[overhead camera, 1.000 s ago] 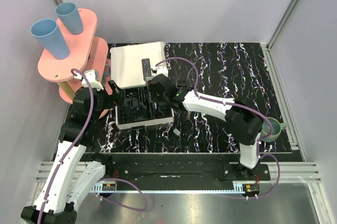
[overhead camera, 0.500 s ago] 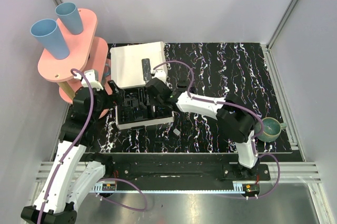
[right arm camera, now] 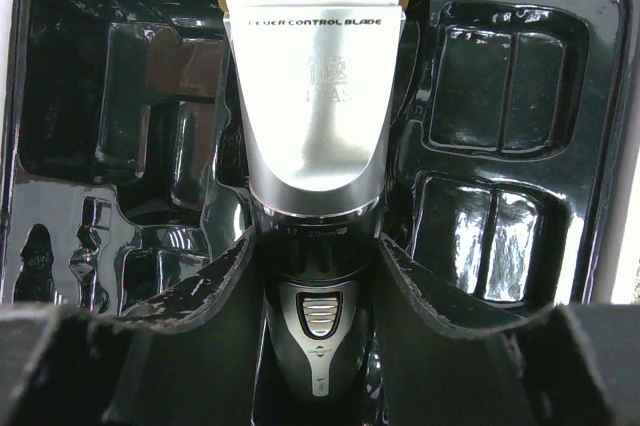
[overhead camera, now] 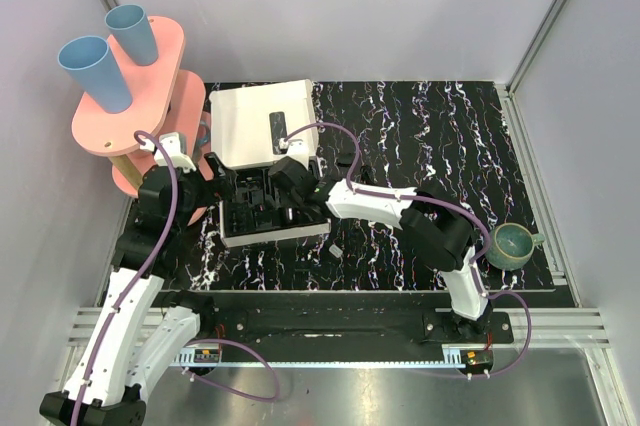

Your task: Sort the hair-cutting tools

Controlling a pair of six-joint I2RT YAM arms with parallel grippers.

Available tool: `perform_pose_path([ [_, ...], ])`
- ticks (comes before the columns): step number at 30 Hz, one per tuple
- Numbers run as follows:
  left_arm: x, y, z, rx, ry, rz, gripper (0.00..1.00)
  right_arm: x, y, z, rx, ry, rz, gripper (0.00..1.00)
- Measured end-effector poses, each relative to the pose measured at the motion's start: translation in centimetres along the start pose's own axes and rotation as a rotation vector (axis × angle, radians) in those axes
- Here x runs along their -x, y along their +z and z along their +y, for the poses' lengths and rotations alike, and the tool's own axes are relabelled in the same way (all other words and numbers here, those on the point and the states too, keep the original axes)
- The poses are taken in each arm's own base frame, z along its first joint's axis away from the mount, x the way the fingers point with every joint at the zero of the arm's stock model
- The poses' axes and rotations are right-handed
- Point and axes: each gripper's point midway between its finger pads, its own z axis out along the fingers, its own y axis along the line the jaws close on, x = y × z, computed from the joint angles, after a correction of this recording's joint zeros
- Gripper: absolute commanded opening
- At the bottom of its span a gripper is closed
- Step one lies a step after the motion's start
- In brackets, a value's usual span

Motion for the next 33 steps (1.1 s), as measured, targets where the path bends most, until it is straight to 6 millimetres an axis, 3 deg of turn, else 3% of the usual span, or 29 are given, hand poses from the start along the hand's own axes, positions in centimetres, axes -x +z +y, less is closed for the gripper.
perform_pose_path([
  [16, 0.0, 0.0, 0.1, 0.005, 0.000, 0.001, 0.99, -0.1, 0.3, -0.3, -0.036, -0.002, 0.015, 0.58],
  [20, 0.0, 0.0, 0.1, 0.006, 0.000, 0.001, 0.99, 0.6, 0.0, 0.2, -0.033, 0.010, 0.011, 0.64],
  [25, -0.1, 0.0, 0.2, 0.008, 0.001, 0.002, 0.99, 1.7, -0.3, 0.9, -0.022, 0.023, -0.003, 0.64],
  [33, -0.2, 0.0, 0.2, 0.011, 0.001, 0.008, 0.99, 1.9, -1.0, 0.6, -0.030, 0.016, 0.005, 0.61],
])
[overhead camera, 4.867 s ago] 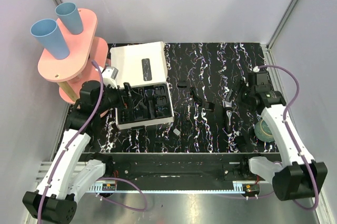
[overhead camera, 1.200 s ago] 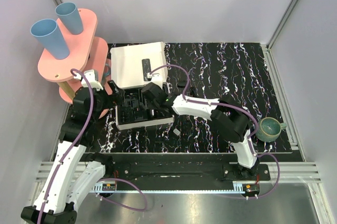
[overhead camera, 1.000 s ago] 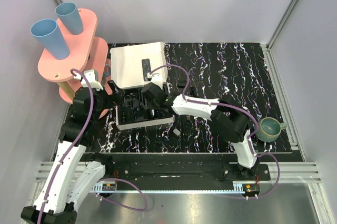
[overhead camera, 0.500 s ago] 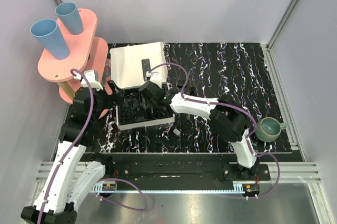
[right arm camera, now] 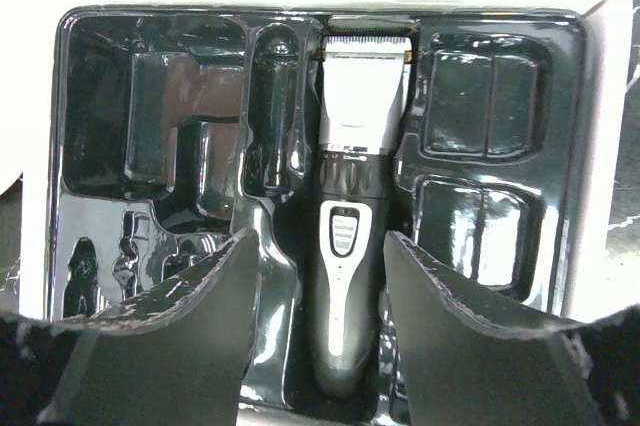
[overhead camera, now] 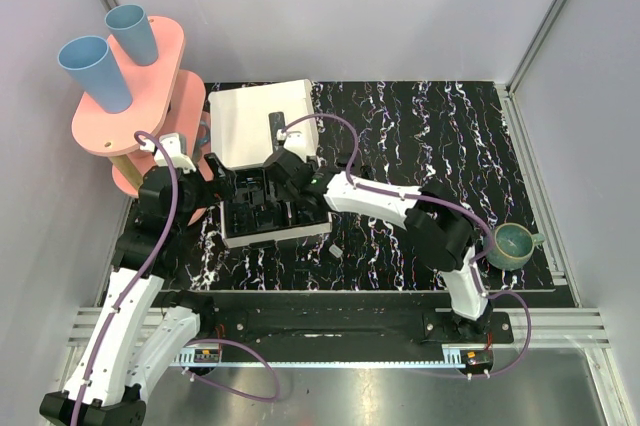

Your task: Sort the hair-cutting tools

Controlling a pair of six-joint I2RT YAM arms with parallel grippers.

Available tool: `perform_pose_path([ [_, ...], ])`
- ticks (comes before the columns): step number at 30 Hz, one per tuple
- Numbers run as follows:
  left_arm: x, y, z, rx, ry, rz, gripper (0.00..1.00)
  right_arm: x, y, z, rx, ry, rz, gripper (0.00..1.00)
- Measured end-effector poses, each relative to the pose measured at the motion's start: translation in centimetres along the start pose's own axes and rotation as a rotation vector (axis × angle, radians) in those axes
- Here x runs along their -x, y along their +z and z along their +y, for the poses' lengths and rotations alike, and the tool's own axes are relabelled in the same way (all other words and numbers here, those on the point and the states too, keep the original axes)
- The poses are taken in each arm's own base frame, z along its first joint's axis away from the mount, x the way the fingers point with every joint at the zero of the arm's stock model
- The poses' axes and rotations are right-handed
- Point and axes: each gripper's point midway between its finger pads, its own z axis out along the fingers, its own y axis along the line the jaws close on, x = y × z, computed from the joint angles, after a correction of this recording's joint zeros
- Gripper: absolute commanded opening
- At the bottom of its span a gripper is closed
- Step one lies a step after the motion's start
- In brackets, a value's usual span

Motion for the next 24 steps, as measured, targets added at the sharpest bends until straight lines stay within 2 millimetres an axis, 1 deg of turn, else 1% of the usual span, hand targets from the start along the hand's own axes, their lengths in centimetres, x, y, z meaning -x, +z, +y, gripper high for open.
perform_pose_path([
  [3, 0.0, 0.0, 0.0, 0.000, 0.000, 0.001, 0.99, 0.7, -1.1, -0.3, -0.008, -0.011, -0.004, 0.64],
  [4, 0.0, 0.0, 0.0, 0.000, 0.000, 0.001, 0.99, 1.0, -1.7, -0.4, -0.010, -0.015, -0.004, 0.86],
  [5, 0.0, 0.0, 0.0, 0.000, 0.000, 0.001, 0.99, 1.2, -2.5, -0.6, -0.014, -0.022, 0.001, 1.00],
  [7, 0.0, 0.0, 0.0, -0.001, 0.000, 0.001, 0.99, 1.8, -4.1, -1.0, -0.019, -0.030, 0.010, 1.00],
  [13, -0.2, 0.0, -0.2, -0.014, 0.000, 0.008, 0.99, 2.5, -10.8, -4.0, -0.061, -0.069, 0.063, 1.00],
  [15, -0.3, 0.0, -0.4, -0.023, 0.001, 0.015, 0.99, 1.9, -13.1, -5.7, -0.069, -0.074, 0.073, 1.00],
  [16, -0.4, 0.0, -0.5, -0.026, 0.001, 0.019, 0.99, 1.2, -14.1, -6.6, -0.068, -0.078, 0.082, 1.00],
  [19, -0.8, 0.1, -0.5, -0.029, 0.003, 0.039, 0.99, -0.8, -16.4, -8.7, -0.062, -0.093, 0.120, 0.99],
  [21, -1.1, 0.2, -0.4, -0.024, 0.005, 0.057, 0.99, -1.8, -17.4, -9.4, -0.040, -0.110, 0.147, 0.94],
  [24, -1.6, 0.3, -0.2, -0.016, 0.007, 0.075, 0.99, -3.8, -18.1, -9.6, 0.019, -0.143, 0.201, 0.86],
])
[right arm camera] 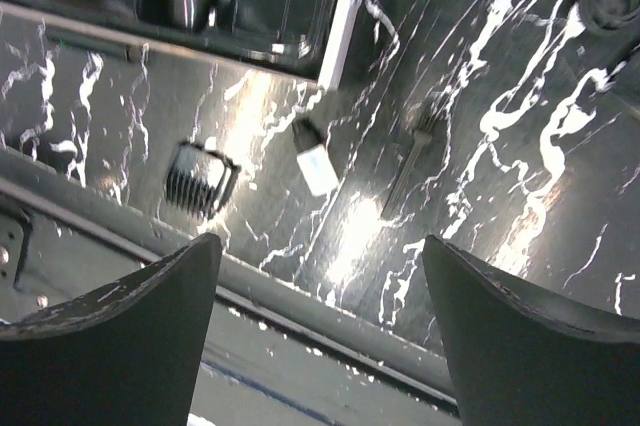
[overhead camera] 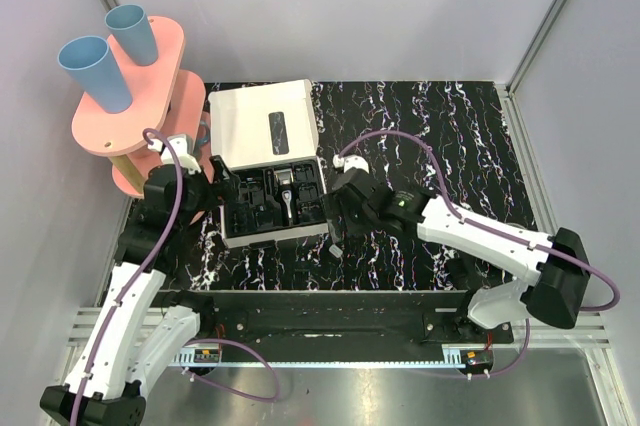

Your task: Sort the hair-cutting tools

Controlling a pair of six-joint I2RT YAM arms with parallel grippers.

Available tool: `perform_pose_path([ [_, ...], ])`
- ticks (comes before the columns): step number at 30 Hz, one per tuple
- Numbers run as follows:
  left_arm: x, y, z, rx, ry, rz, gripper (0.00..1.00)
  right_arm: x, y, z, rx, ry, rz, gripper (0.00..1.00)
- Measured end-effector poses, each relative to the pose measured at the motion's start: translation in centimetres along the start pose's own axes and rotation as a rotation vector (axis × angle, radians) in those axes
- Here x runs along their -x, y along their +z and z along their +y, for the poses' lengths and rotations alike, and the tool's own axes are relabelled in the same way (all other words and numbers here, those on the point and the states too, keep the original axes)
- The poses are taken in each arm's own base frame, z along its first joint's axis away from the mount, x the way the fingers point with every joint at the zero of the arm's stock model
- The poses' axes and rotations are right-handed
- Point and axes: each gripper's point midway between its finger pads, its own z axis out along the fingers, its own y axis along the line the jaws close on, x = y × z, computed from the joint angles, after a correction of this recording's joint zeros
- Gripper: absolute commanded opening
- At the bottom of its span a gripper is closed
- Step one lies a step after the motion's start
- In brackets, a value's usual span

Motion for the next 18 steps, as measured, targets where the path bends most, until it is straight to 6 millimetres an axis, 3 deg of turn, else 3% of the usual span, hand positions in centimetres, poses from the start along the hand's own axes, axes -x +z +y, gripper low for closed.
perform_pose_path([
  [4, -0.2, 0.2, 0.0, 0.003, 0.001, 0.012, 0.99, -2.7, 0.7, 0.4, 0.066, -0.034, 0.076, 0.70],
  [7, -0.4, 0.4, 0.1, 0.005, 0.002, 0.024, 0.99, -4.5, 1.8, 0.7, 0.090, -0.057, 0.137, 0.66],
  [12, -0.7, 0.8, 0.2, 0.012, 0.002, 0.039, 0.99, -6.8, 5.1, 0.9, 0.077, -0.125, 0.212, 0.63],
  [18, -0.8, 1.1, 0.4, 0.021, -0.001, 0.050, 0.99, -8.4, 8.8, 0.6, 0.055, -0.212, 0.255, 0.61],
])
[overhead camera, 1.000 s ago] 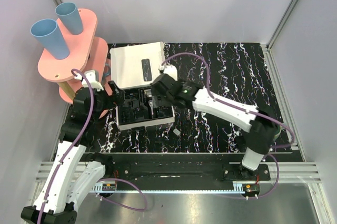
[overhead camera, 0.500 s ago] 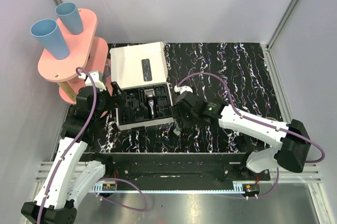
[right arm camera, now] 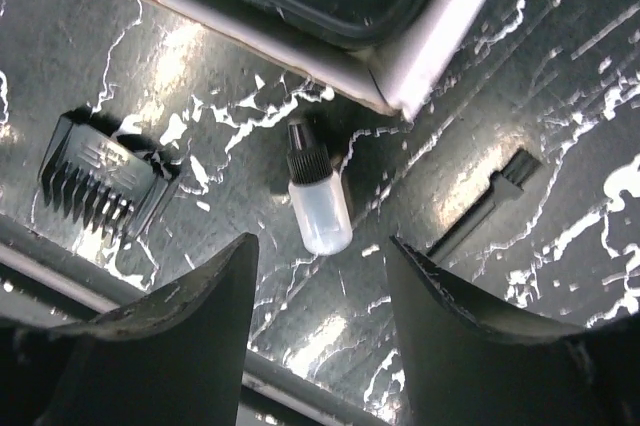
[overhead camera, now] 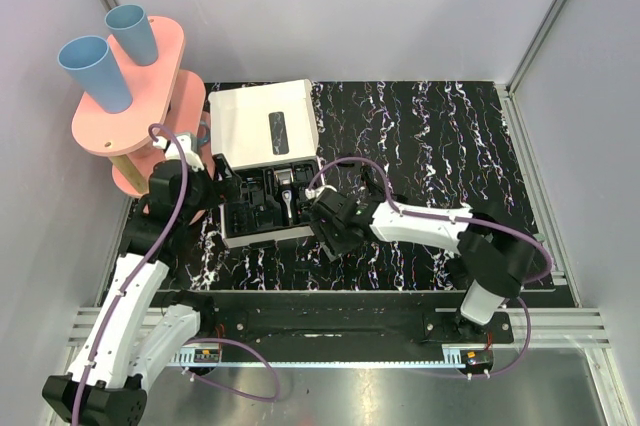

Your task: Sort the hair-cutting tools

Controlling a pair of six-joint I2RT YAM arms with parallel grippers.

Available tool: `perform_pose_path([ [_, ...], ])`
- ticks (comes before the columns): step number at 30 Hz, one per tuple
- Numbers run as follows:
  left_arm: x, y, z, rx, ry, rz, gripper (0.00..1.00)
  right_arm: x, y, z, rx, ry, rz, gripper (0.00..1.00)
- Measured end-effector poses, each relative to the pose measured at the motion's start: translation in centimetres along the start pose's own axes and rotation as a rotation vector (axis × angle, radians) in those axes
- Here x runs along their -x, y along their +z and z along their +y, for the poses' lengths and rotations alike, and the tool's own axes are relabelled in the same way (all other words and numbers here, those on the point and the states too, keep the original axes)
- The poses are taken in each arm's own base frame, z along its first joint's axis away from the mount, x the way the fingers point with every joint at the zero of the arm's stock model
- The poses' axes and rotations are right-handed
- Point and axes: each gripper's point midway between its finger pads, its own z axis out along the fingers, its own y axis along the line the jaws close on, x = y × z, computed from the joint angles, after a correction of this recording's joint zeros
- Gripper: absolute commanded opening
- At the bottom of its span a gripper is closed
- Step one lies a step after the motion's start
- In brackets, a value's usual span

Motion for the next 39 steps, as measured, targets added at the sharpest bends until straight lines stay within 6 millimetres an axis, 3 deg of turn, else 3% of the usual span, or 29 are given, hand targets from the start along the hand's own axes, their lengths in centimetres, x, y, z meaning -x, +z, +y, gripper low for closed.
perform_pose_path([
  [13, 0.1, 0.1, 0.4, 0.012, -0.010, -0.002, 0.99, 1.1, 3.2, 0.5, 0.013, -0.051, -0.040, 0.54],
  [17, 0.2, 0.1, 0.5, 0.016, -0.013, -0.003, 0.99, 1.0, 3.5, 0.5, 0.010, -0.051, -0.034, 0.50],
  [21, 0.2, 0.1, 0.5, 0.013, -0.014, -0.002, 0.99, 0.9, 3.5, 0.4, 0.009, -0.051, -0.031, 0.38],
  [25, 0.2, 0.1, 0.6, 0.016, -0.016, -0.003, 0.99, 0.8, 3.6, 0.4, 0.005, -0.049, -0.026, 0.35],
  [28, 0.2, 0.1, 0.6, 0.015, -0.017, -0.004, 0.99, 0.8, 3.6, 0.3, 0.003, -0.049, -0.024, 0.28],
  [34, 0.2, 0.1, 0.5, 0.009, -0.017, -0.002, 0.99, 0.5, 3.3, 0.3, 0.004, -0.050, -0.012, 0.28],
  [39, 0.2, 0.1, 0.5, 0.005, -0.018, 0.000, 0.99, 1.5, 0.3, 1.3, 0.061, -0.042, -0.041, 0.29],
])
